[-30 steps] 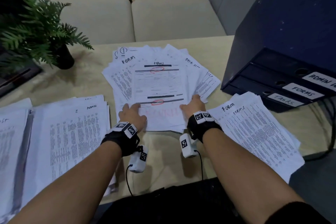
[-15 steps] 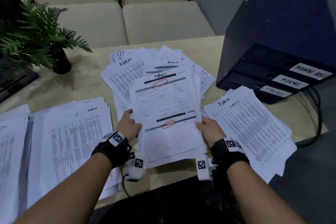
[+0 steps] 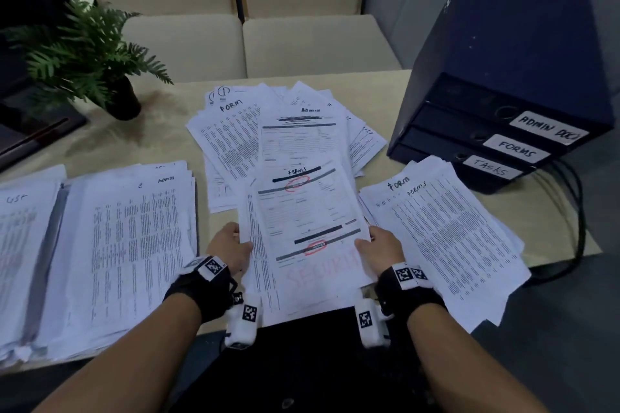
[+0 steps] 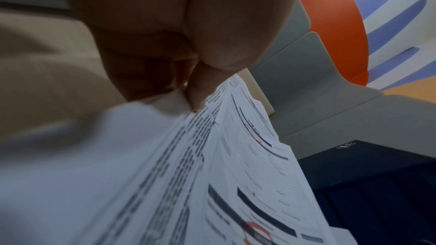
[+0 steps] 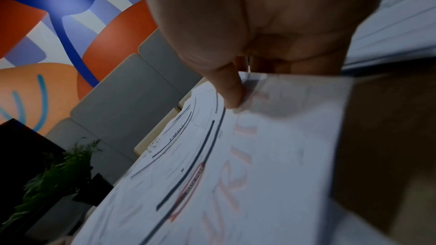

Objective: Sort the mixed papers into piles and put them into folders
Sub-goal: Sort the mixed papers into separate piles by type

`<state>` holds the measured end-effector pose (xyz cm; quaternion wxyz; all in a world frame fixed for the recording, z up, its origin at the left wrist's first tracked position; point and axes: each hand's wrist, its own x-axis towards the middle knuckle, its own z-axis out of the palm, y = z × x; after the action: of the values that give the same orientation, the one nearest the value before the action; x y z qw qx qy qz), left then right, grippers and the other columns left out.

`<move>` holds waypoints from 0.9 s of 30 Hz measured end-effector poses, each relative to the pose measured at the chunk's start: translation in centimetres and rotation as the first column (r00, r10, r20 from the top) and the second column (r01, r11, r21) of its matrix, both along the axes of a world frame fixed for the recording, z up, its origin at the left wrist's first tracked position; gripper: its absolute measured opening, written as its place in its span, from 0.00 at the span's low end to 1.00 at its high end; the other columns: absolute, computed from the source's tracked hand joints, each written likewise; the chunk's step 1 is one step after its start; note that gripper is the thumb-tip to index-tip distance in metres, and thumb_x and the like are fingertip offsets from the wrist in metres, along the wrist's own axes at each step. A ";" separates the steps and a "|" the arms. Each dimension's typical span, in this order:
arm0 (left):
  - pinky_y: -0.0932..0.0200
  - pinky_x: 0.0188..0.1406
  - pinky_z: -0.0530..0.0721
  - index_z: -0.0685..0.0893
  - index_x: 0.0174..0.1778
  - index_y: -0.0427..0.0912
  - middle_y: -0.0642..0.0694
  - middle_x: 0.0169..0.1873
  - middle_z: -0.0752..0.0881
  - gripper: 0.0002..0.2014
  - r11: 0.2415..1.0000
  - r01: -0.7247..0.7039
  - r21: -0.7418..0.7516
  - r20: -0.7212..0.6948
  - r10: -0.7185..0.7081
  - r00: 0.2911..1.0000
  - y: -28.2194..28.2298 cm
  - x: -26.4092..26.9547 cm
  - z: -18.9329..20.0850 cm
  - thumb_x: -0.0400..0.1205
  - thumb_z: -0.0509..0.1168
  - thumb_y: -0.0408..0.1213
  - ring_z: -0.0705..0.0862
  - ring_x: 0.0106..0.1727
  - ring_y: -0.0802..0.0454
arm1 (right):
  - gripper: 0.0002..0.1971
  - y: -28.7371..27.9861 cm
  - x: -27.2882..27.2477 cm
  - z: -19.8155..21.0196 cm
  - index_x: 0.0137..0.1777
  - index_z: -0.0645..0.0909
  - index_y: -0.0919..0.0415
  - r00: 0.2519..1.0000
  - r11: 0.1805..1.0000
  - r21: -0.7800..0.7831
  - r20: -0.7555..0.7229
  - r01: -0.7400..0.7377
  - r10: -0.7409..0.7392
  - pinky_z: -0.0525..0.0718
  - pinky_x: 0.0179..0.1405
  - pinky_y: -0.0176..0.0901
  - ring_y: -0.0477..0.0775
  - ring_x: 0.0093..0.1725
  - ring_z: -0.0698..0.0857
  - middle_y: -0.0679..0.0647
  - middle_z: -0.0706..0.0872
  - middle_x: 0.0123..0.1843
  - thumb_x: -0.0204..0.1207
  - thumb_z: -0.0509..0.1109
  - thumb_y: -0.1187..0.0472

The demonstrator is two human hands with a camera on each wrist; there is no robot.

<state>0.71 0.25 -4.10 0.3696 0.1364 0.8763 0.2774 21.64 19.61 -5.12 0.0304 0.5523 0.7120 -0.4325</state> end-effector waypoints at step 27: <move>0.56 0.44 0.71 0.73 0.55 0.35 0.42 0.48 0.79 0.17 0.983 -0.179 -0.036 0.003 0.179 0.984 -1.1 4.1 0.4 0.79 0.71 0.41 0.76 0.46 0.47 | 0.06 -2.6 2.0 -0.2 0.54 0.77 0.58 0.997 0.997 -0.072 -0.069 -0.038 0.033 0.74 0.42 0.40 0.54 0.48 0.81 0.52 0.83 0.49 0.78 0.68 0.63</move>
<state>4.77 -0.84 -3.65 0.3480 0.0495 0.8887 0.2942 23.60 17.03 -5.32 0.0343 0.5230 0.7060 -0.4763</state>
